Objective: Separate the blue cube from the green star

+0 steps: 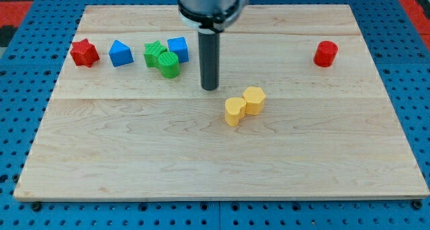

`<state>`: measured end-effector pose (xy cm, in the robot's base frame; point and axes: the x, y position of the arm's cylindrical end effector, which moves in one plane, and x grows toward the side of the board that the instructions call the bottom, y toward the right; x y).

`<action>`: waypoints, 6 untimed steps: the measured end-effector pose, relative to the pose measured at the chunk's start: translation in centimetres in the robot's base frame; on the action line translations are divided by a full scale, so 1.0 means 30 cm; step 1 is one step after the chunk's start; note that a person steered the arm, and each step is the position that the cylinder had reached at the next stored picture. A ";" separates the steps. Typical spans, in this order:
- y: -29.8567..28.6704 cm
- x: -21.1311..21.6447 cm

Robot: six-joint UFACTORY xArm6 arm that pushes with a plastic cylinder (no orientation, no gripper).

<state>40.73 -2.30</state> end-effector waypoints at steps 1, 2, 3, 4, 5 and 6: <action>-0.111 -0.113; -0.208 -0.245; -0.223 -0.313; -0.223 -0.346; -0.253 -0.398; -0.452 -0.386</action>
